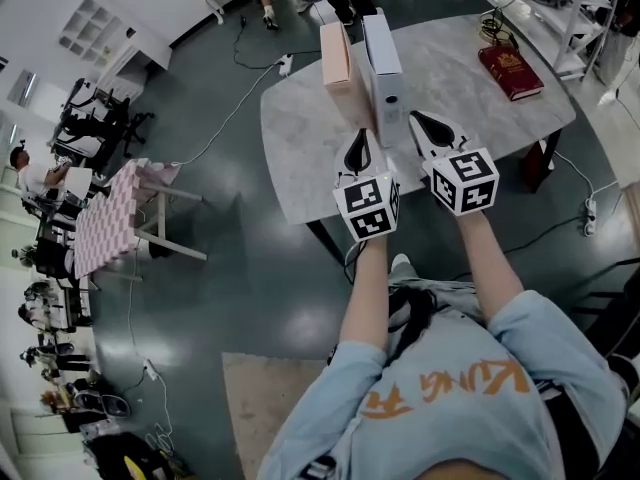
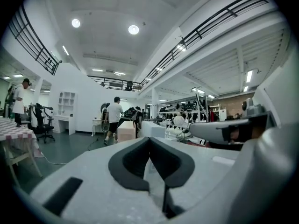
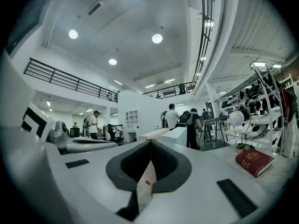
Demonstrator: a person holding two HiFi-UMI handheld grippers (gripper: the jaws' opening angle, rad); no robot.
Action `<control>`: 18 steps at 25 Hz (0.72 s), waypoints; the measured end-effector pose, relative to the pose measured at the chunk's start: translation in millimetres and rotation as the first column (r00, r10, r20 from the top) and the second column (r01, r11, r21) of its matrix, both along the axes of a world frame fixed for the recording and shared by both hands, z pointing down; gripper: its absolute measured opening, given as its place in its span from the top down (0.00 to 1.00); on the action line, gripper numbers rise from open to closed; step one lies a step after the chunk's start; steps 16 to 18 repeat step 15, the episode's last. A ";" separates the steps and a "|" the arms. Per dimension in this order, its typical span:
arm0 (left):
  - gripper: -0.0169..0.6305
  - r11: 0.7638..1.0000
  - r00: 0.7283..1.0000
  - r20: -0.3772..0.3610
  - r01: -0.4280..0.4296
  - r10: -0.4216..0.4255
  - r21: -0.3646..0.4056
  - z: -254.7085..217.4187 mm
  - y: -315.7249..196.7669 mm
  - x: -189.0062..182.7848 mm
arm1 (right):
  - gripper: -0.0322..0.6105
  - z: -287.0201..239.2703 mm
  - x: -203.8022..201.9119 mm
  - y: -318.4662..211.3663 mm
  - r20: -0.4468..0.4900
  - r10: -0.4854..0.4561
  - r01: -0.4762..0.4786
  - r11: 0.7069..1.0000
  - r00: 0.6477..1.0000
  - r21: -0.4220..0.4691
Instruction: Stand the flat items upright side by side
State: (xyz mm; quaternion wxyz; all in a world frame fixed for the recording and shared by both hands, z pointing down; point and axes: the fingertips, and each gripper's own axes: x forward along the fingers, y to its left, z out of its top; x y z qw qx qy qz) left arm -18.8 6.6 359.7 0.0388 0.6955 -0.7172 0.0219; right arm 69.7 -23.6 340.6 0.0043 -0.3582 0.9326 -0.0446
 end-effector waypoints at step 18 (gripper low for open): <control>0.97 0.999 0.999 -0.024 0.026 -0.025 0.032 6.9 20.8 -10.5 | 0.95 7.5 -2.1 14.9 -0.038 -0.006 0.007 0.999 0.999 0.032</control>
